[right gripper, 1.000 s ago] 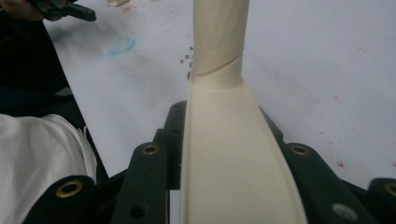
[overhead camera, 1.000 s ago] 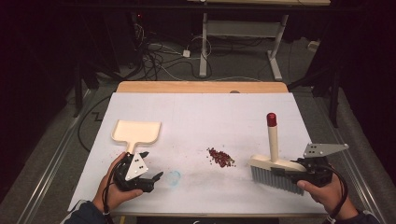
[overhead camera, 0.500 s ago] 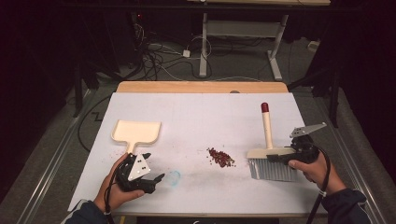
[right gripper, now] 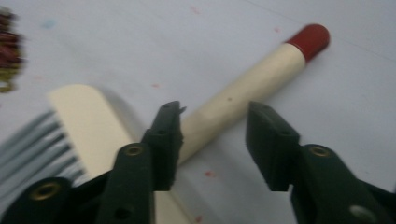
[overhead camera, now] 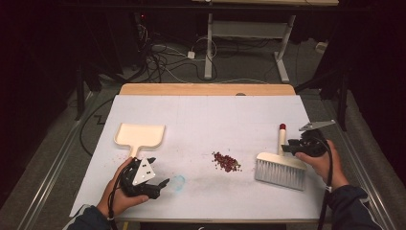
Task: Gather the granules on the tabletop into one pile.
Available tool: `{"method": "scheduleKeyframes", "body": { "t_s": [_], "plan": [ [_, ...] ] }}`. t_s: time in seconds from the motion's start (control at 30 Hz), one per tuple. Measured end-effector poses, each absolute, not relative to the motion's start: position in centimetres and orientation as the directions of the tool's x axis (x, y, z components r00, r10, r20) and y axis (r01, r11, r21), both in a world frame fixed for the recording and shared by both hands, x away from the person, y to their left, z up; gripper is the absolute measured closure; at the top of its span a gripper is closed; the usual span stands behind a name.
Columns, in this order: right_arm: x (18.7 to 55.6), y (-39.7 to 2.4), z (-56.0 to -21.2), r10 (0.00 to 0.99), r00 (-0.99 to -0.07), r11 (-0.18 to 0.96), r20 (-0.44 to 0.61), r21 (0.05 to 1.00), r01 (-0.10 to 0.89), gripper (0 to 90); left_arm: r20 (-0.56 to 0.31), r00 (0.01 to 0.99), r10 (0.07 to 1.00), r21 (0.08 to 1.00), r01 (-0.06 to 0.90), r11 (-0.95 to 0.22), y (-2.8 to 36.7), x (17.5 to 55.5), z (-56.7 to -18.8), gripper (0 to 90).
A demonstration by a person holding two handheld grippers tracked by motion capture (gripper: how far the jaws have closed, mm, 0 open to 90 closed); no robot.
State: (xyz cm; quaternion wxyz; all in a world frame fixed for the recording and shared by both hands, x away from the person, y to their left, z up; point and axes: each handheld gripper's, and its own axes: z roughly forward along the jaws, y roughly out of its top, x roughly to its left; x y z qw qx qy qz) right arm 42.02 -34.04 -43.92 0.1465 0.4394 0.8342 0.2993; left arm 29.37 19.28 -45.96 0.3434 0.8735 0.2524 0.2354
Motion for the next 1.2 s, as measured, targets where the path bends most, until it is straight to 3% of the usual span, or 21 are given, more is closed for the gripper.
{"method": "scheduleKeyframes", "body": {
  "t_s": [0.07,0.17,0.3,0.63,0.97,1.2],
  "plan": [
    [42.5,-34.0,-44.0,0.843,-0.538,0.402,0.02,0.641,0.654,65.3,0.237,0.763,0.601,0.718,0.279,-0.638,19.3,29.3,-46.0,17.2],
    [42.7,-33.7,-44.3,0.86,-0.506,0.434,-0.063,0.614,0.66,68.5,0.237,0.763,0.602,0.717,0.281,-0.638,19.3,29.3,-46.0,17.2],
    [43.1,-33.9,-45.0,0.878,-0.477,0.393,-0.031,0.615,0.684,67.4,0.238,0.763,0.6,0.717,0.278,-0.639,19.3,29.3,-46.0,17.2],
    [43.3,-33.3,-44.9,0.887,-0.453,0.406,-0.093,0.627,0.665,60.5,0.24,0.761,0.602,0.72,0.276,-0.637,19.3,29.3,-46.0,17.2],
    [41.3,-32.7,-41.4,0.867,-0.492,0.342,-0.08,0.813,0.47,46.7,0.243,0.756,0.608,0.722,0.277,-0.634,19.3,29.3,-45.9,17.2],
    [39.0,-31.2,-39.3,0.845,-0.527,0.31,-0.089,0.884,0.348,36.6,0.244,0.744,0.623,0.732,0.28,-0.621,19.6,29.3,-45.7,17.2]
  ]
}}
